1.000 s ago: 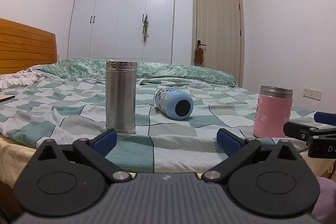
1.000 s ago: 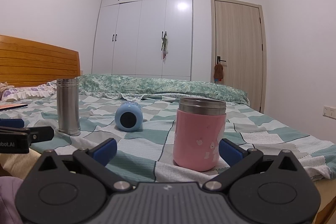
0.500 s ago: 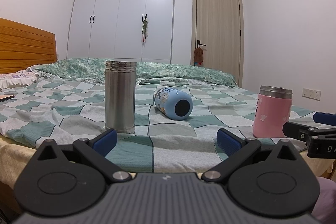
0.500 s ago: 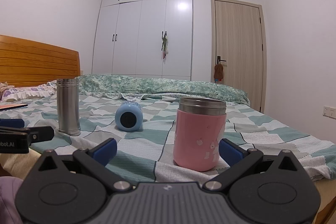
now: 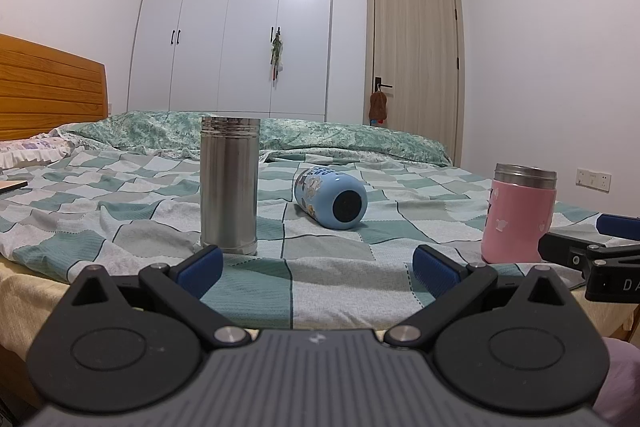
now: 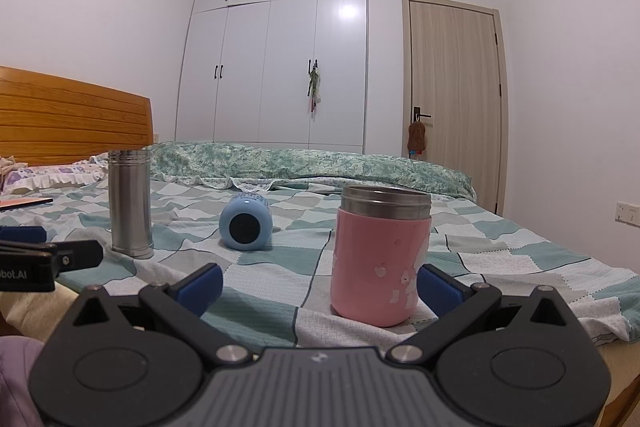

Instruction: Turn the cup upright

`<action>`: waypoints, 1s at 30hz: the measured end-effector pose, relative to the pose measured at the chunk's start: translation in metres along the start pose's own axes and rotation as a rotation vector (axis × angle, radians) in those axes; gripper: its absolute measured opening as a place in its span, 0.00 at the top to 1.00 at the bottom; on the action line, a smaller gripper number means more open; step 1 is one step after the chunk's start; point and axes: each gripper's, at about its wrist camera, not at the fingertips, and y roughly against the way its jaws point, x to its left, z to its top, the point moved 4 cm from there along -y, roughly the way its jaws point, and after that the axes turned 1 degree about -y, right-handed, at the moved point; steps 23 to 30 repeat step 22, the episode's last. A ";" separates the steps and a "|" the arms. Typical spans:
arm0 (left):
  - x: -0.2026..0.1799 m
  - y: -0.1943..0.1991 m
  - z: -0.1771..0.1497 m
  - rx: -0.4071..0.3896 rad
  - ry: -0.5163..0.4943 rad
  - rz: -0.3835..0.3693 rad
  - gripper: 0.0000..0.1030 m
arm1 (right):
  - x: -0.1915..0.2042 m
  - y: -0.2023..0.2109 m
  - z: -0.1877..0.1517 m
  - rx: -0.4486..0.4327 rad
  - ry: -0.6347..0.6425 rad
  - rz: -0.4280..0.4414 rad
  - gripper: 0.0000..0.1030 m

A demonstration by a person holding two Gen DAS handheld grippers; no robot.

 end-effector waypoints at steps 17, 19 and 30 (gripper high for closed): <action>-0.001 0.000 0.001 -0.008 0.001 0.002 0.00 | 0.000 0.000 0.000 0.000 0.001 0.000 0.00; -0.001 0.002 0.001 -0.014 0.004 -0.003 0.00 | 0.000 0.000 0.000 0.000 0.000 0.000 0.00; -0.001 0.003 0.002 -0.022 0.005 -0.005 0.00 | 0.000 0.000 0.000 0.000 0.000 0.000 0.00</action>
